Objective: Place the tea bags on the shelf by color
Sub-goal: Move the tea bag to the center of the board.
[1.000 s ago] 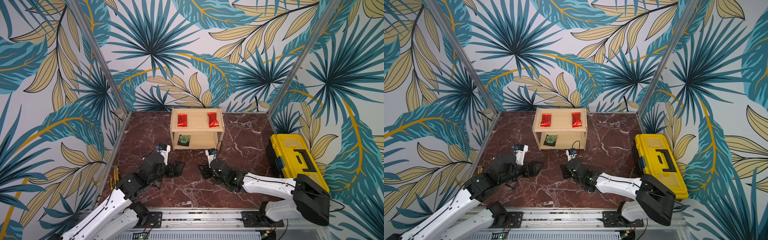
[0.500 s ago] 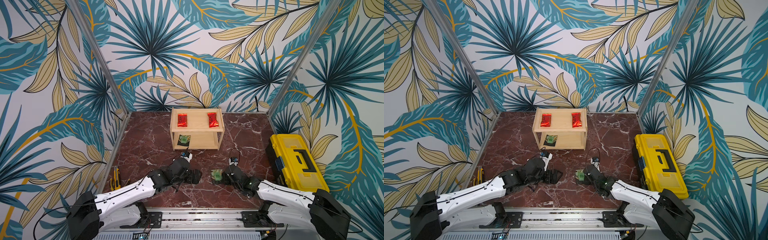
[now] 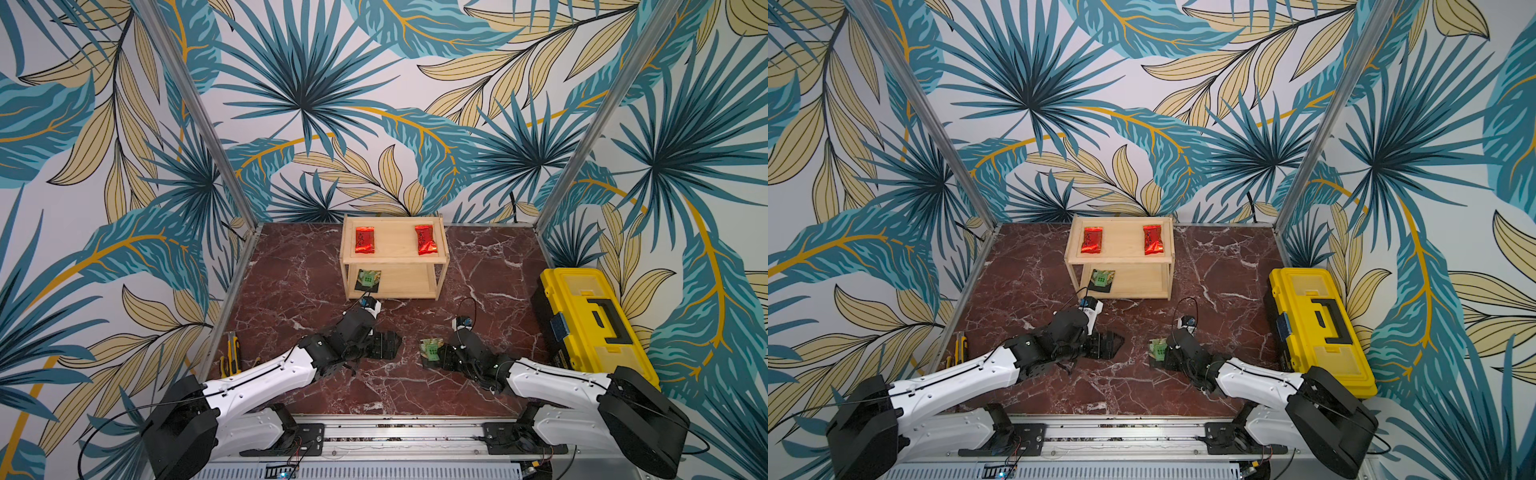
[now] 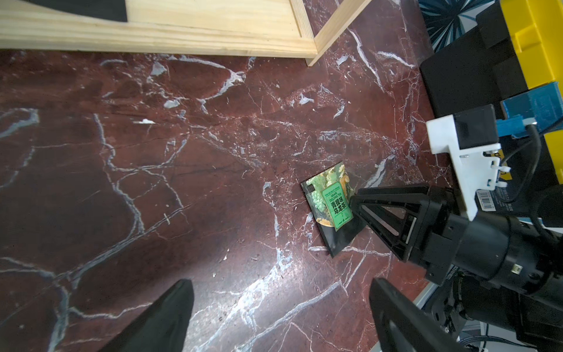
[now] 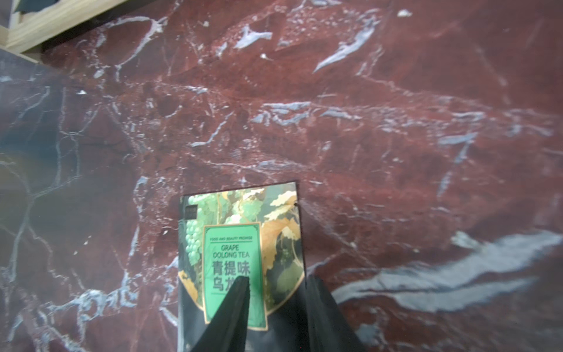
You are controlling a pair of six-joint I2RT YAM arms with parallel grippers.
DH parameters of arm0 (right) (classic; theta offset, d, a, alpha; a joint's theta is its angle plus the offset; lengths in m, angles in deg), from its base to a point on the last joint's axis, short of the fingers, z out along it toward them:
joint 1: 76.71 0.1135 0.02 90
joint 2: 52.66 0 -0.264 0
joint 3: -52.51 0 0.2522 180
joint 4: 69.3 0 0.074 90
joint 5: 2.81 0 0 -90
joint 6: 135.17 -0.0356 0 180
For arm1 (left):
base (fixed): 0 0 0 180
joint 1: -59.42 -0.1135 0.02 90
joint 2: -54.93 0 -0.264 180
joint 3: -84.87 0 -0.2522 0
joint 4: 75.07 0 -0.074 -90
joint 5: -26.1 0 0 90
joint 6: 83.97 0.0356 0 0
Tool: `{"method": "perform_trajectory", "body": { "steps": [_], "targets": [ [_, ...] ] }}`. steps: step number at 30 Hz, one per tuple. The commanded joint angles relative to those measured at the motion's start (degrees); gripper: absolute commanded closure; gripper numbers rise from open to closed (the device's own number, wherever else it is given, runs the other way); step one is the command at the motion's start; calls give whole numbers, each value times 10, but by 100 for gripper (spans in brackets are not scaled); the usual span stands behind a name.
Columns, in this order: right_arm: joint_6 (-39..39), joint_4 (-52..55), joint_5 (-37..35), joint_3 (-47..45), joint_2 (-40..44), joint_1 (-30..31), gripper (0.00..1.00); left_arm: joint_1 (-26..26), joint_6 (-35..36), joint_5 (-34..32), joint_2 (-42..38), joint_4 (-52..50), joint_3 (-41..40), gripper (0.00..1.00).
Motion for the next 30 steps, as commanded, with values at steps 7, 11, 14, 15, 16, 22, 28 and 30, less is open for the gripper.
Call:
{"method": "perform_trajectory", "body": {
  "steps": [7,11,14,15,16,22,28,30],
  "targets": [
    [-26,-70,31,6,-63,34,63,-2,7,51,31,31,-15,7],
    [-22,-67,24,19,-73,37,63,-2,16,54,45,42,-17,10],
    [-21,-81,42,28,-78,37,63,-3,17,68,61,54,-15,11],
    [-21,-92,52,32,-86,38,63,-3,17,75,68,59,-14,11],
    [-21,-97,58,37,-95,39,63,-2,18,80,73,62,-13,11],
    [-6,-87,31,50,-106,37,63,-3,38,101,113,85,4,13],
    [2,-96,31,26,-43,30,61,-5,54,159,164,163,8,22],
    [-5,-113,38,10,-23,25,61,-6,55,182,184,201,6,29]
  ]
}}
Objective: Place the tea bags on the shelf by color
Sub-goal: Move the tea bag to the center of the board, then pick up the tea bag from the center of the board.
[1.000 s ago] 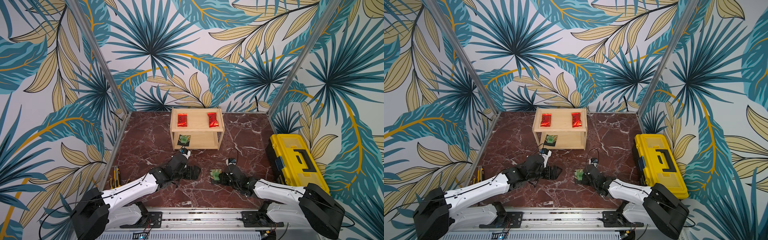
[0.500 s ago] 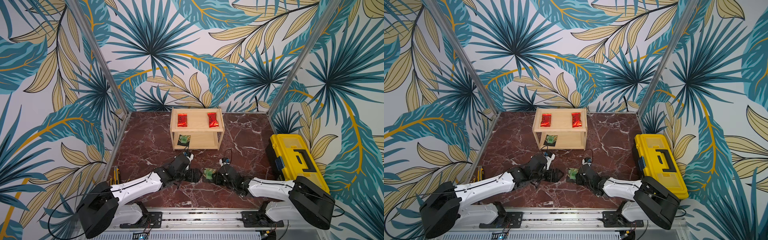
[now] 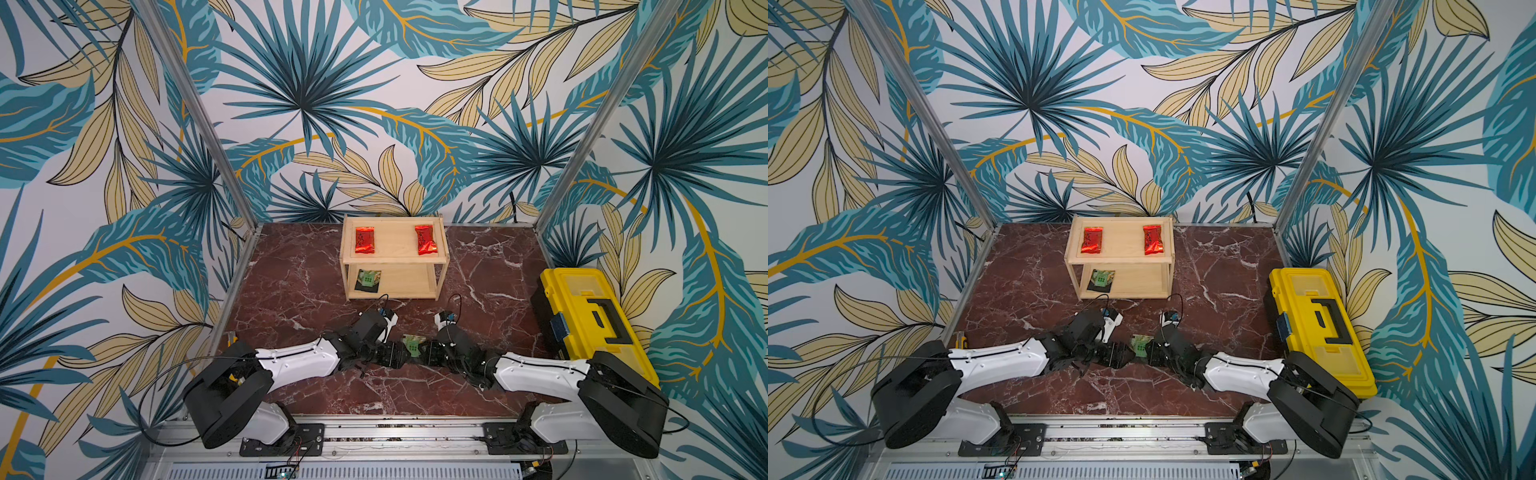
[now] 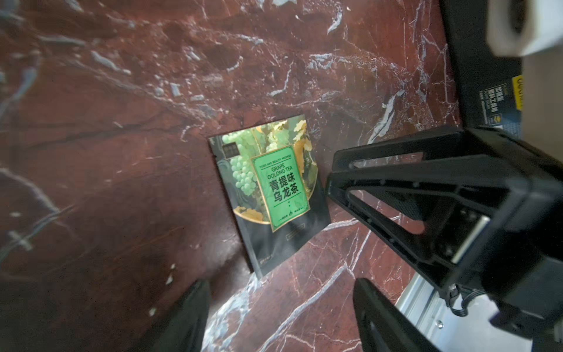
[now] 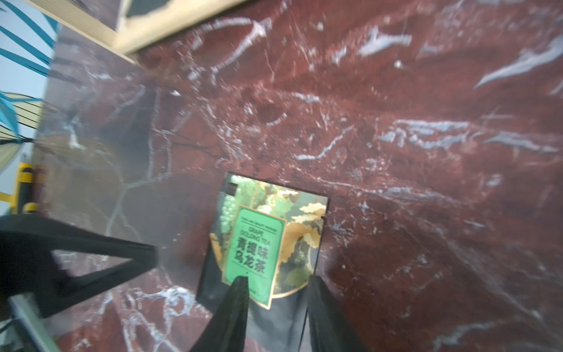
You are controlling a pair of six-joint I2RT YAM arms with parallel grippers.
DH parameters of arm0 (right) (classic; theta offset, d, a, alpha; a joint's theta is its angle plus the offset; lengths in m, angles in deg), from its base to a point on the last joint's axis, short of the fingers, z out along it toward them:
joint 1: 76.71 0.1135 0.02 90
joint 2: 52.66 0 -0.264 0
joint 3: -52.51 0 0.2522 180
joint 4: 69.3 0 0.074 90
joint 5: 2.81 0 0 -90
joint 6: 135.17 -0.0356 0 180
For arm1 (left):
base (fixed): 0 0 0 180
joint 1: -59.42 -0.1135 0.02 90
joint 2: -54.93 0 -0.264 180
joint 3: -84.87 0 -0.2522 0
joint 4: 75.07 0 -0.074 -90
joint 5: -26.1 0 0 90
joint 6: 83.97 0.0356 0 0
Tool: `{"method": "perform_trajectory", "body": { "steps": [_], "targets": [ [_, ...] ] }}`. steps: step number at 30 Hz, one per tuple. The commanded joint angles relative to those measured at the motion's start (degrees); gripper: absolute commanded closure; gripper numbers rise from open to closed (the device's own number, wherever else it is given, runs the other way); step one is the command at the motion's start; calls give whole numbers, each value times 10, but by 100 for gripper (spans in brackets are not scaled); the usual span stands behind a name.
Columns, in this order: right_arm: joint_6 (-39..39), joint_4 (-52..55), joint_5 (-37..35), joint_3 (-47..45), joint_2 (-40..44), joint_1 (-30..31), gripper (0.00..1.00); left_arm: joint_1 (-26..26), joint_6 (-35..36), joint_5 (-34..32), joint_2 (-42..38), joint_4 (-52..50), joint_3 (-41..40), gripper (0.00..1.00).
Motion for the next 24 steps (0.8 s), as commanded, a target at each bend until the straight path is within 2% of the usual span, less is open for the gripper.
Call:
{"method": "perform_trajectory", "body": {
  "steps": [1,4,7,17,24],
  "targets": [
    [-1,-23,0,-29,30,-6,61,-5,16,53,28,90,12,31],
    [-5,-26,6,-37,37,-6,60,-8,14,72,48,124,10,38],
    [-17,-45,13,-53,34,-29,60,-10,15,63,55,138,8,40],
    [-40,-99,50,-76,28,-59,60,-22,23,44,102,147,-10,40],
    [-73,-155,91,-77,-16,-71,60,-24,12,39,113,168,-25,40]
  ]
}}
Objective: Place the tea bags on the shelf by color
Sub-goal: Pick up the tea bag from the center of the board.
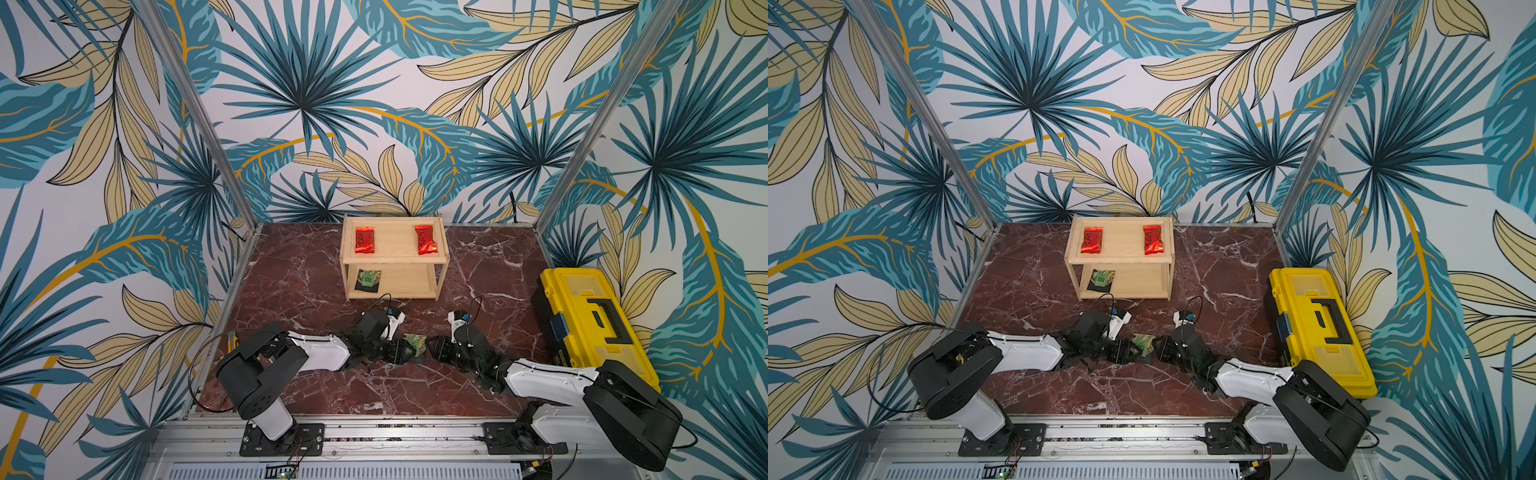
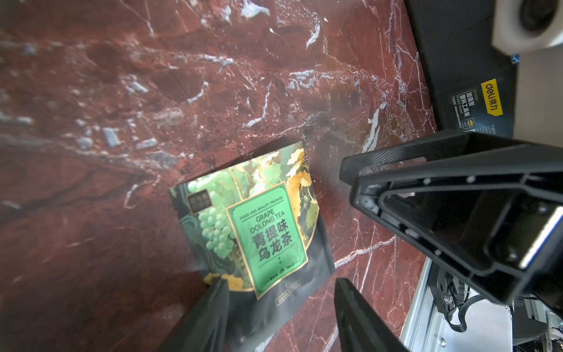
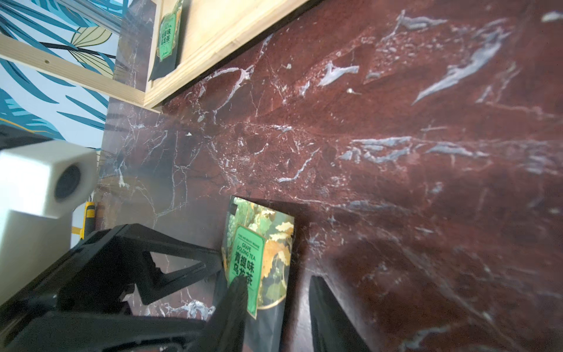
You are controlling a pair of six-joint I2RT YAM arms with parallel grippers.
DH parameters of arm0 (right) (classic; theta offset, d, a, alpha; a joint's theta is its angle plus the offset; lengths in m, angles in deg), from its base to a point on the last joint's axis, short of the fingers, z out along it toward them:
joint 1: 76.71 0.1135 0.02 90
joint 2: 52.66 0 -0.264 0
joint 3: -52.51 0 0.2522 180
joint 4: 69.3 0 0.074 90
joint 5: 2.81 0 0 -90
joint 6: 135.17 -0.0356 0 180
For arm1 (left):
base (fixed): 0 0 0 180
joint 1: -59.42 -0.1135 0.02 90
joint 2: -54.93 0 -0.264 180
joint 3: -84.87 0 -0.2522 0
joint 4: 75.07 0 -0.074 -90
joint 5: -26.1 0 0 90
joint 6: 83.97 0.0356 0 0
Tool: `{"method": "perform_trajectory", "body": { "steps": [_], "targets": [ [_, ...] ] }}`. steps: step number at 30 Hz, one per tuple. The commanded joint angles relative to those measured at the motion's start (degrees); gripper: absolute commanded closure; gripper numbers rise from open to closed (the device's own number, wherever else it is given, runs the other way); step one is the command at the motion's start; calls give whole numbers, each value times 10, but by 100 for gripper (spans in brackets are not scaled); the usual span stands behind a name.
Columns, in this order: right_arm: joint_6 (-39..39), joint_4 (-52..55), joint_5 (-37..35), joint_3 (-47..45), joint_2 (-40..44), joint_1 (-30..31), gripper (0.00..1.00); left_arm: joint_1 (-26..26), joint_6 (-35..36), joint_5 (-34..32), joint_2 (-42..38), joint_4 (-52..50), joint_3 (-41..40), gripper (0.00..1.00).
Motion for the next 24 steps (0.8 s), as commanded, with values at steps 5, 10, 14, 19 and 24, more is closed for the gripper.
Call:
{"method": "perform_trajectory", "body": {
  "steps": [5,10,14,19,24],
  "targets": [
    [-75,-131,60,-37,-79,-13,61,-3,-9,-12,5,23,-33,40],
    [-109,-232,99,-40,-145,-13,66,-3,-14,-12,4,29,-43,40],
    [-124,-288,115,-36,-179,-14,79,-3,-19,-15,-3,38,-54,40],
    [-114,-283,116,-35,-178,-14,100,-7,-24,-14,-23,30,-57,40],
    [-73,-234,128,-41,-107,-23,100,-67,-76,67,-143,3,-52,27]
  ]
}}
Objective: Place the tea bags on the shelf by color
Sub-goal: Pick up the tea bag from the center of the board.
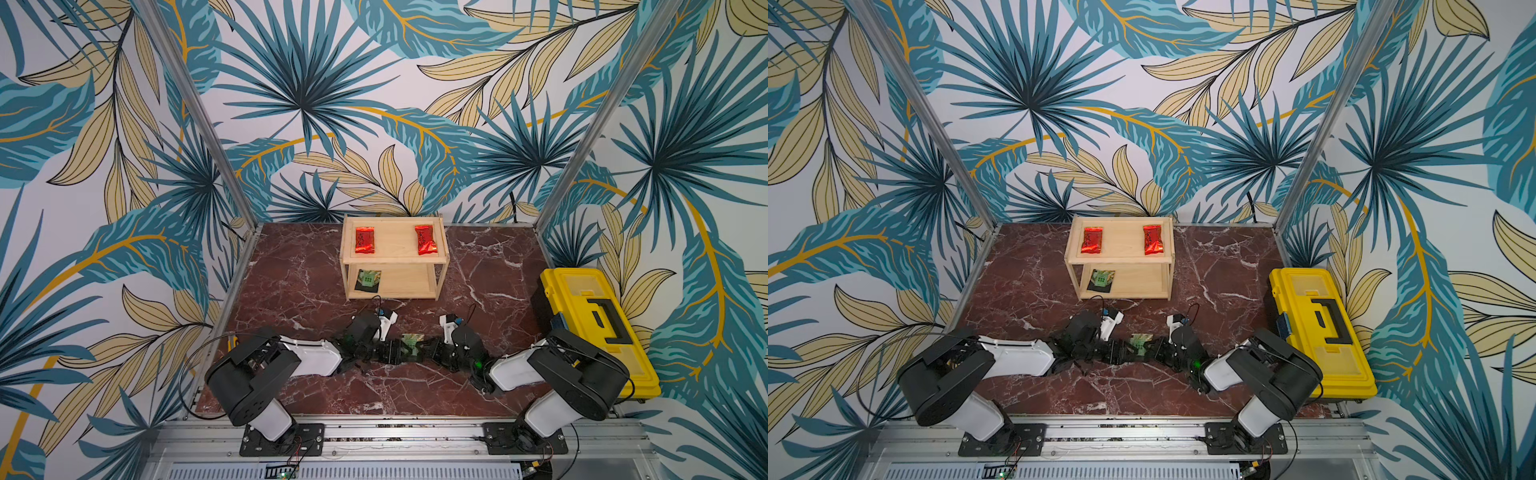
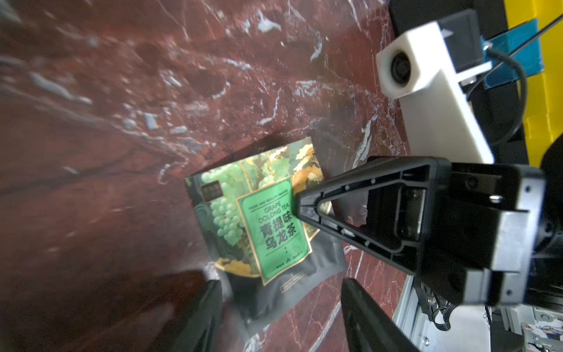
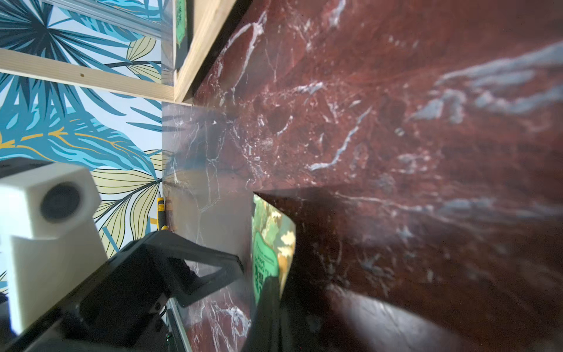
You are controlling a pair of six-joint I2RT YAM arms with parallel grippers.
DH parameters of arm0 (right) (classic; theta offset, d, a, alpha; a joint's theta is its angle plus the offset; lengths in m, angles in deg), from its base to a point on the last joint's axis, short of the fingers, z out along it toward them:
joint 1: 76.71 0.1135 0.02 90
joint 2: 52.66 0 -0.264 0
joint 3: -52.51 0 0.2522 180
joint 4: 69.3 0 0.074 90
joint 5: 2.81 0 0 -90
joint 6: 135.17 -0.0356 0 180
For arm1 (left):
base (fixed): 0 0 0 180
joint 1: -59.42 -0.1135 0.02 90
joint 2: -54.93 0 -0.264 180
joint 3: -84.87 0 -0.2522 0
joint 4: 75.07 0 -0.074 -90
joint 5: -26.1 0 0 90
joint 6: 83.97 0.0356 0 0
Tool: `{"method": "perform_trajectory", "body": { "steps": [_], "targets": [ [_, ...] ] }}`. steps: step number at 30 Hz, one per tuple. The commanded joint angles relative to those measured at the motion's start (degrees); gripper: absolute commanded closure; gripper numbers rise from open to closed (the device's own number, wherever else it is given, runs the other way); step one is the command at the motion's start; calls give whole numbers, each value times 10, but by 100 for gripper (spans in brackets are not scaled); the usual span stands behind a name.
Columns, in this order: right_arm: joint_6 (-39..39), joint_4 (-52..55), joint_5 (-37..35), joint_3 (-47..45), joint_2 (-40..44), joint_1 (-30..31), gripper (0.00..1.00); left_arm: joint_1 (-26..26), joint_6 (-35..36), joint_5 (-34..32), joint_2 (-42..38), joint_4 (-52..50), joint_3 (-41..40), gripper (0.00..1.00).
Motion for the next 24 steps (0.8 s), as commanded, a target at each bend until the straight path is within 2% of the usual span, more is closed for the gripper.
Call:
{"method": "perform_trajectory", "body": {
  "steps": [1,4,8,11,15,19,24],
  "targets": [
    [47,41,21,-12,74,-8,100,-31,-28,47,-110,-49,8,25],
    [99,131,62,7,165,-16,100,-41,-13,38,-203,-148,47,20],
    [137,221,101,38,278,-26,100,-74,-19,60,-278,-169,54,18],
    [144,250,126,66,326,-27,100,-97,-26,99,-294,-167,58,16],
    [122,210,186,101,312,-26,100,-99,-52,150,-288,-127,56,13],
    [104,167,214,127,282,-27,100,-99,-79,192,-278,-72,45,13],
    [106,167,233,159,247,-26,100,-99,-84,205,-270,-41,29,22]
  ]
}}
